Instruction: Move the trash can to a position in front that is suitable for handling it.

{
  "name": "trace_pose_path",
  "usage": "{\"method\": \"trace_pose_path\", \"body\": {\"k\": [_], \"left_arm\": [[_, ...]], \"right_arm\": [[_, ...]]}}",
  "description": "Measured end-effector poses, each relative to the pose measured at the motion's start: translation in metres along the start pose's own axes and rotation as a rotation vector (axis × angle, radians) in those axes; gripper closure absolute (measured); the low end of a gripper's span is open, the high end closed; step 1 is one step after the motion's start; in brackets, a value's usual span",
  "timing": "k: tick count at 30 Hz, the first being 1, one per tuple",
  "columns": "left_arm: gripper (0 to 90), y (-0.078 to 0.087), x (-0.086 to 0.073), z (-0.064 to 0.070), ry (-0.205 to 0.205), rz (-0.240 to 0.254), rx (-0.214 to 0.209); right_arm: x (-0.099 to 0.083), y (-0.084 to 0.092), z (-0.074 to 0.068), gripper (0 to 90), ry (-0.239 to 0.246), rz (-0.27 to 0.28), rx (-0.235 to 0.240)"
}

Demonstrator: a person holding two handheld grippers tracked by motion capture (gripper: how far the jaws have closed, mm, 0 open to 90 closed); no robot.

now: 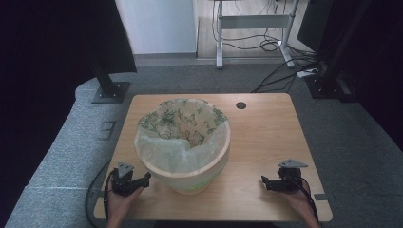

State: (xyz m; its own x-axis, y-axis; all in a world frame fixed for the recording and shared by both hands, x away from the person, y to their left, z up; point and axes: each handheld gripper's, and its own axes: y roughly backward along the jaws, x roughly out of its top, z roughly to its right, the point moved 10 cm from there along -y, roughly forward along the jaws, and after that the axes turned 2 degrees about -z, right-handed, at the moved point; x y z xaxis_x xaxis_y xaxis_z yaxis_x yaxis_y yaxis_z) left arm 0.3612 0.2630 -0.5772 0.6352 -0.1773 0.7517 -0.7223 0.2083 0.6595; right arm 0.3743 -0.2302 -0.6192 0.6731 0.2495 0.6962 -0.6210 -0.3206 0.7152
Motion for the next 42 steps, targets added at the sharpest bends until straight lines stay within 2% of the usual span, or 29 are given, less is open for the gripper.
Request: {"method": "trace_pose_path", "body": {"k": [3, 7, 10, 14, 19, 23, 30, 34, 35, 38, 40, 42], "left_arm": [[15.9, 0.003, 0.005, -0.001, 0.012, 0.007, 0.011], [15.2, 0.005, 0.015, 0.005, 0.011, 0.017, -0.011], [15.1, 0.003, 0.026, 0.008, 0.021, 0.025, 0.001], [15.4, -0.004, 0.038, 0.013, 0.028, 0.003, 0.016], [17.0, -0.012, 0.060, 0.023, 0.041, 0.017, 0.009], [18.4, -0.021, 0.071, 0.038, -0.001, 0.035, -0.003], [20.2, -0.035, 0.081, 0.070, -0.047, 0.042, -0.092], [20.7, -0.039, 0.081, 0.091, -0.083, 0.039, -0.140], [20.2, -0.040, 0.080, 0.094, -0.103, 0.034, -0.146], [18.2, -0.039, 0.077, 0.096, -0.138, 0.029, -0.139], [18.1, -0.037, 0.074, 0.090, -0.136, 0.030, -0.128], [18.1, -0.033, 0.069, 0.081, -0.115, 0.027, -0.125]], "right_arm": [[0.006, 0.005, 0.001, 1.8, -0.016, 0.042, -0.008], [0.008, 0.011, 0.003, 0.4, -0.043, 0.059, -0.014], [0.008, 0.013, 0.007, 0.5, -0.065, 0.072, -0.022], [0.007, 0.014, 0.006, 0.8, -0.058, 0.073, -0.025], [0.007, 0.013, 0.004, 2.1, -0.043, 0.070, -0.028], [0.007, 0.013, 0.004, 2.1, -0.040, 0.072, -0.028], [0.006, 0.012, 0.005, 2.3, -0.045, 0.070, -0.027], [0.005, 0.009, 0.005, 2.3, -0.046, 0.065, -0.030], [0.005, 0.009, 0.005, 2.3, -0.044, 0.066, -0.032], [0.005, 0.010, 0.005, 2.3, -0.039, 0.067, -0.037], [0.005, 0.010, 0.005, 2.4, -0.037, 0.068, -0.039], [0.007, 0.012, 0.005, 2.9, -0.037, 0.077, -0.039]]}}
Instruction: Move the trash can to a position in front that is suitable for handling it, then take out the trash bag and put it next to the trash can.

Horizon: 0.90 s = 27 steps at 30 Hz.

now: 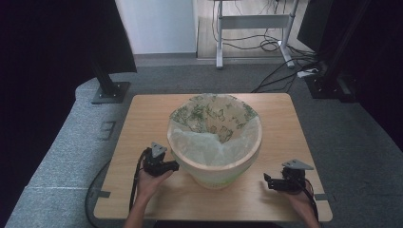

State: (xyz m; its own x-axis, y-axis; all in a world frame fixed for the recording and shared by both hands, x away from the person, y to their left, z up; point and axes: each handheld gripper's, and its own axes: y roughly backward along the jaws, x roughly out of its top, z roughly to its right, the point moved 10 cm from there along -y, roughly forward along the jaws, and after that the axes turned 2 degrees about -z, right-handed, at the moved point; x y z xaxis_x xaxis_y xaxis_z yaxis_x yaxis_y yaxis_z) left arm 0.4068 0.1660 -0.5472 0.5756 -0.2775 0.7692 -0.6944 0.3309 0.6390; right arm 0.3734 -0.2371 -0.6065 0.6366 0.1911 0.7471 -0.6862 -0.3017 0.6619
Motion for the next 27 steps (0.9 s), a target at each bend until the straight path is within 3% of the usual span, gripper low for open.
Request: {"method": "trace_pose_path", "body": {"k": [4, 7, 10, 15, 22, 27], "left_arm": [[17.5, 0.011, -0.015, -0.013, 0.035, 0.003, -0.018], [16.7, 0.019, -0.015, -0.021, 0.075, 0.026, -0.034], [16.4, 0.027, -0.006, -0.024, 0.105, 0.064, -0.057], [15.9, 0.041, 0.009, -0.024, 0.085, 0.106, -0.067], [15.9, 0.077, 0.037, -0.026, 0.078, 0.196, -0.094], [16.0, 0.099, 0.062, -0.023, 0.081, 0.251, -0.140]], "right_arm": [[0.000, 0.000, 0.001, 3.2, 0.002, -0.001, 0.001], [0.001, 0.000, 0.000, 3.3, 0.004, -0.001, 0.004], [0.001, -0.001, -0.001, 3.7, 0.009, -0.001, 0.005], [-0.001, -0.002, -0.001, 3.9, 0.013, -0.010, 0.001], [-0.002, -0.002, -0.001, 4.4, 0.008, -0.013, -0.003], [-0.003, -0.003, -0.003, 4.5, 0.015, -0.019, -0.005]]}}
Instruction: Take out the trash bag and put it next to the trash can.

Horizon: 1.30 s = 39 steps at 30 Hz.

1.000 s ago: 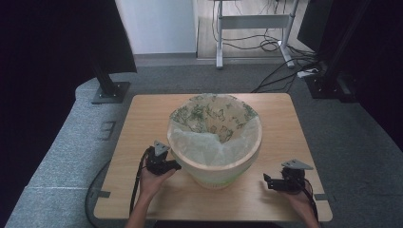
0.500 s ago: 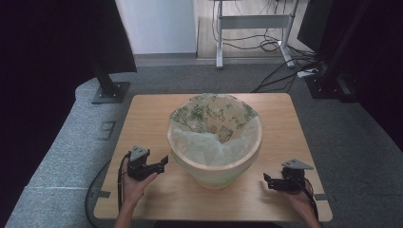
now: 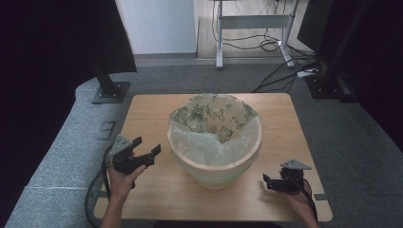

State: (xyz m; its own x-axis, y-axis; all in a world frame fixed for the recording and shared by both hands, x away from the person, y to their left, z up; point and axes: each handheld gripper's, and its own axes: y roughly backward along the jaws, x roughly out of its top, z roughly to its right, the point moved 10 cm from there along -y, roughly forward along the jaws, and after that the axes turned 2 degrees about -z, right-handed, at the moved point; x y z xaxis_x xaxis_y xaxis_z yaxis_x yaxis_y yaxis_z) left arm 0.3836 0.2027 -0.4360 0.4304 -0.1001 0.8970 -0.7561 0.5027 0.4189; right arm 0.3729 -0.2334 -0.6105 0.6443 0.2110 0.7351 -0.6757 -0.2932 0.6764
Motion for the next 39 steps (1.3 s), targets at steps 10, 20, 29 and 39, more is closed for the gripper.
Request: {"method": "trace_pose_path", "body": {"k": [10, 20, 29, 39], "left_arm": [[18.8, 0.003, 0.067, 0.035, -0.099, 0.035, -0.110], [36.5, -0.020, 0.075, 0.051, -0.167, -0.025, -0.153], [57.3, -0.023, 0.071, 0.052, -0.146, -0.004, -0.203], [81.2, -0.022, 0.073, 0.048, -0.141, 0.036, -0.193]], "right_arm": [[-0.001, 0.000, -0.001, 4.7, 0.006, -0.007, -0.002], [0.000, 0.001, 0.001, 5.0, 0.001, -0.001, -0.007], [0.000, 0.001, 0.001, 5.8, -0.001, -0.001, -0.015], [0.001, 0.002, 0.005, 6.8, -0.009, 0.007, -0.024]]}}
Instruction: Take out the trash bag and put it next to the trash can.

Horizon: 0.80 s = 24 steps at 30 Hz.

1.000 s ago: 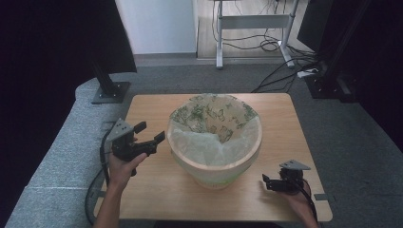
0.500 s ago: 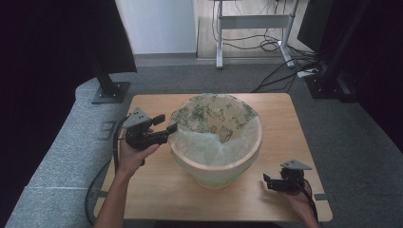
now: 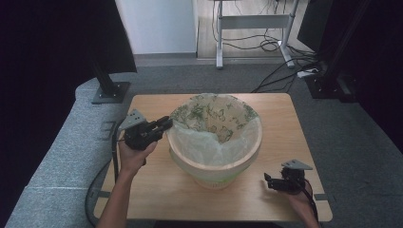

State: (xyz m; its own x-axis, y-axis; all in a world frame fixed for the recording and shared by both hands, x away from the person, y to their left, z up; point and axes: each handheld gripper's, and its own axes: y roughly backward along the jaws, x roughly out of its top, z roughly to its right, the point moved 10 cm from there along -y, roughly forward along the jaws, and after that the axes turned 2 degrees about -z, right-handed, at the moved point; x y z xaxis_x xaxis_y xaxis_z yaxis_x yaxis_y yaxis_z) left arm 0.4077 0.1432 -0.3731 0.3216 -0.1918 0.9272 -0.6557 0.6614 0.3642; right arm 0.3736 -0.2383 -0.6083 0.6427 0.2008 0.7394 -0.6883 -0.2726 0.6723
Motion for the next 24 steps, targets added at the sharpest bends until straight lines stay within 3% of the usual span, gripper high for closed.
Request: {"method": "trace_pose_path", "body": {"k": [5, 8, 14, 20, 24], "left_arm": [[90.0, -0.002, 0.002, 0.002, 0.017, 0.004, -0.027], [90.0, 0.001, 0.008, 0.005, 0.018, 0.013, -0.035], [90.0, 0.005, 0.026, 0.011, 0.013, 0.044, -0.068], [90.0, -0.001, 0.040, 0.015, 0.014, 0.052, -0.103], [90.0, -0.005, 0.047, 0.021, 0.009, 0.053, -0.115]], "right_arm": [[0.001, 0.001, 0.000, 7.2, -0.006, 0.005, 0.004], [0.005, 0.004, -0.002, 7.5, -0.028, 0.024, 0.047], [0.026, 0.017, -0.005, 7.6, -0.032, 0.088, 0.072], [0.063, 0.055, -0.012, 8.5, -0.020, 0.190, 0.118], [0.094, 0.089, -0.028, 10.8, 0.007, 0.256, 0.200]]}}
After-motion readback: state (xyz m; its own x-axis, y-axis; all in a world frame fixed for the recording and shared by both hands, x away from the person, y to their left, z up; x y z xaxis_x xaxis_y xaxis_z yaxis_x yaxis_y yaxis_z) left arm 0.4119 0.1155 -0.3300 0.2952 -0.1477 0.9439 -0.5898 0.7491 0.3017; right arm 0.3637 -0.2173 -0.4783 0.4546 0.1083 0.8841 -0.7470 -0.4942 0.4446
